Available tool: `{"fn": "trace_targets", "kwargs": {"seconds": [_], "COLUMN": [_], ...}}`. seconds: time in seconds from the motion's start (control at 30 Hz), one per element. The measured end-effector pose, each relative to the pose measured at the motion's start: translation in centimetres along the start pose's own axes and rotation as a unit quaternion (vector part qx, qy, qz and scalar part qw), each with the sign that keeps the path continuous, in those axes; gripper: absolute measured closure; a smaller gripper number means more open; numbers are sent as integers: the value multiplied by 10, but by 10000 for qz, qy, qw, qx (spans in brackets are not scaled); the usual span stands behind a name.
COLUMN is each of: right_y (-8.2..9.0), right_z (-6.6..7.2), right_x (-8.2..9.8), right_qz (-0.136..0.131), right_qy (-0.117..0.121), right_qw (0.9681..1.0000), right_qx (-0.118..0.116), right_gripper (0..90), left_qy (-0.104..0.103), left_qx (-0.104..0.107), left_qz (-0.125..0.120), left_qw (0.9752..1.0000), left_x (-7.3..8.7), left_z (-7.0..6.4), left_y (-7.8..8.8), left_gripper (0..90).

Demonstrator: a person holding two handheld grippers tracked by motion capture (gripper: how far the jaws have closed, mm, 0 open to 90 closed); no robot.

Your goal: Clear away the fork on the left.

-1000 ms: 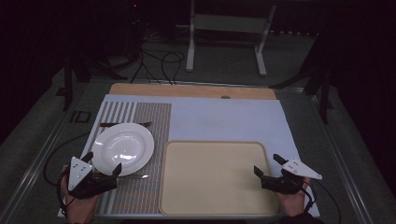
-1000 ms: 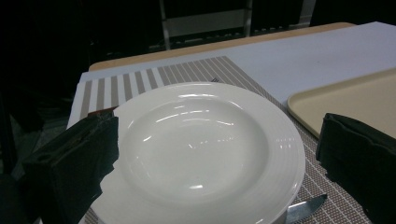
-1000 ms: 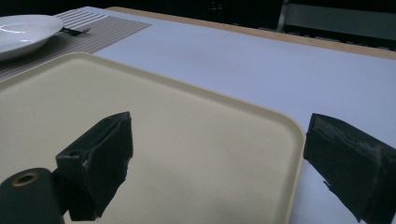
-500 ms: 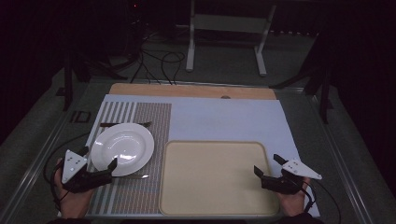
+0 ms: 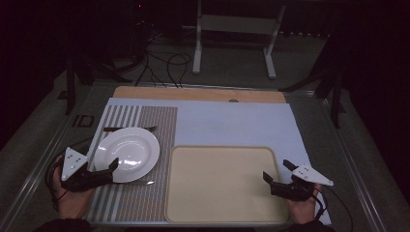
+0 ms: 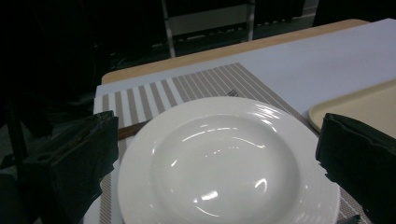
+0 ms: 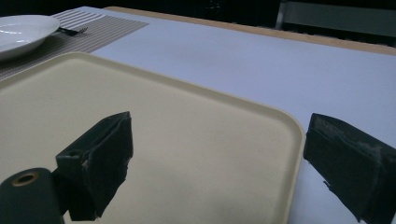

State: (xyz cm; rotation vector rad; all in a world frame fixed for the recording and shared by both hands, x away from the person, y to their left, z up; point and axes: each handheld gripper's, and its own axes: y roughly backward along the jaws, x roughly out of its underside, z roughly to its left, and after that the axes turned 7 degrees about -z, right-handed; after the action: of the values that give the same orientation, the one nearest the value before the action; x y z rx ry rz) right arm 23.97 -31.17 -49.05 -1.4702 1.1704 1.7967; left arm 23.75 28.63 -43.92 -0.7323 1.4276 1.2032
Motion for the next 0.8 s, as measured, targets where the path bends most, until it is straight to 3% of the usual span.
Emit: {"fn": "trace_targets", "kwargs": {"seconds": [0.3,0.8], "right_y": [0,-1], "right_z": [0,1], "right_x": [0,1], "right_qz": [-4,-2], "right_qy": [-24,-20], "right_qw": [10000,10000], "right_qx": [-17,-46], "right_gripper": [82,82], "left_qy": [-40,-71], "left_qx": [-84,-135], "left_qz": [82,155], "left_qw": [9999,9998], "left_x": [-8,-19], "left_z": [18,36], "left_y": [-8,-22], "left_gripper": [0,0]}}
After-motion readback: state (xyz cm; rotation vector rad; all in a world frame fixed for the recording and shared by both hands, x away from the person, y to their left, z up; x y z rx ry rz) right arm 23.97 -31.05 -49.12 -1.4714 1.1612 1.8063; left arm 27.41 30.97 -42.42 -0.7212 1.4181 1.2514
